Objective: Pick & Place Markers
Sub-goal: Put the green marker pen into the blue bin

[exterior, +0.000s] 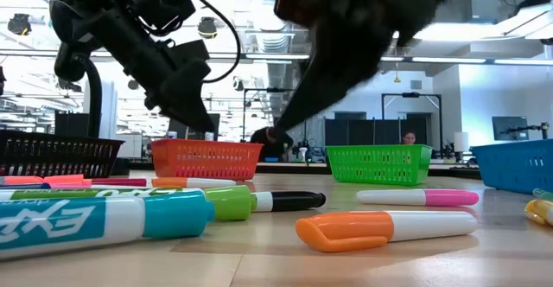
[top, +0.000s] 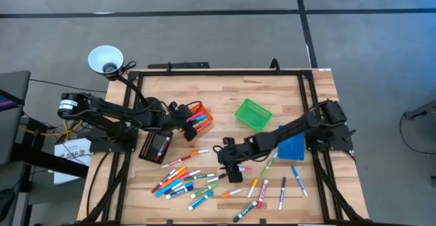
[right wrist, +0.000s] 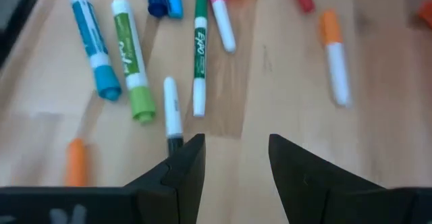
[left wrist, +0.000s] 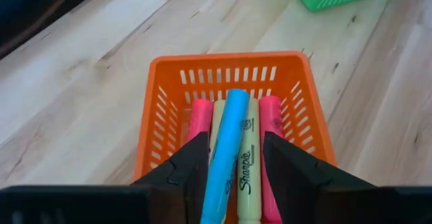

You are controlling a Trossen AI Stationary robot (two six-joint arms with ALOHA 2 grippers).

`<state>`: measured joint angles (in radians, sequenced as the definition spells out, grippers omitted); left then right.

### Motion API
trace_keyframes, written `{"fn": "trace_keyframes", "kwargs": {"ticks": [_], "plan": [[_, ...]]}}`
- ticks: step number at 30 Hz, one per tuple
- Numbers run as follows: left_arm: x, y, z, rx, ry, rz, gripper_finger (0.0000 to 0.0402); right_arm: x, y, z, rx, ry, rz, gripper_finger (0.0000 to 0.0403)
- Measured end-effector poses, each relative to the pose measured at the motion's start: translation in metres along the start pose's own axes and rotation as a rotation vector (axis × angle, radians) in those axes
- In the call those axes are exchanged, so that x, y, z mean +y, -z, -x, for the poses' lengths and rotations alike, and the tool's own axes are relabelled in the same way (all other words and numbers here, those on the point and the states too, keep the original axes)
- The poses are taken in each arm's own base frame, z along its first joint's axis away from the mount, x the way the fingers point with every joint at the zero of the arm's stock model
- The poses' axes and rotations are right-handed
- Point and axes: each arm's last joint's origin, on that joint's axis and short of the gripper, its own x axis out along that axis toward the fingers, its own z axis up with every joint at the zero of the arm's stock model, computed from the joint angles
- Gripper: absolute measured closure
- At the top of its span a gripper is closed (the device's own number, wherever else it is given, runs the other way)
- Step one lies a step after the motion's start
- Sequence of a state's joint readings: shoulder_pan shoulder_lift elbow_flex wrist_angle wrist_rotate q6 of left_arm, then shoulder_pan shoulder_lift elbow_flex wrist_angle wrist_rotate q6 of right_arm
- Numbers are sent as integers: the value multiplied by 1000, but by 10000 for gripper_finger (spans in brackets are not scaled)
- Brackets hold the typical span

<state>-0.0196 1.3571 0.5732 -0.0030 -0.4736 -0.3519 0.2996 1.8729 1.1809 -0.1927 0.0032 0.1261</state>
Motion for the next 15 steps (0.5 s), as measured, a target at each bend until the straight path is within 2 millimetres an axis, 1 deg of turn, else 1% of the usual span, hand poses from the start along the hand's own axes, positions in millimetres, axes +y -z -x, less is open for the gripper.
{"fn": "trace_keyframes", "kwargs": {"ticks": [2,7,9,12,15], "plan": [[0,-1,0,-5,2,3,263,1,-6,14,39,6,-55,249],[0,-4,3,-25,9,14,265,7,3,51,212,21,-57,249],[0,-4,3,-26,10,14,267,10,13,68,326,32,-45,249],[0,-4,3,-27,10,15,270,14,31,88,506,64,-54,249],[0,-4,3,-27,10,15,271,20,49,92,571,73,-48,249]]}}
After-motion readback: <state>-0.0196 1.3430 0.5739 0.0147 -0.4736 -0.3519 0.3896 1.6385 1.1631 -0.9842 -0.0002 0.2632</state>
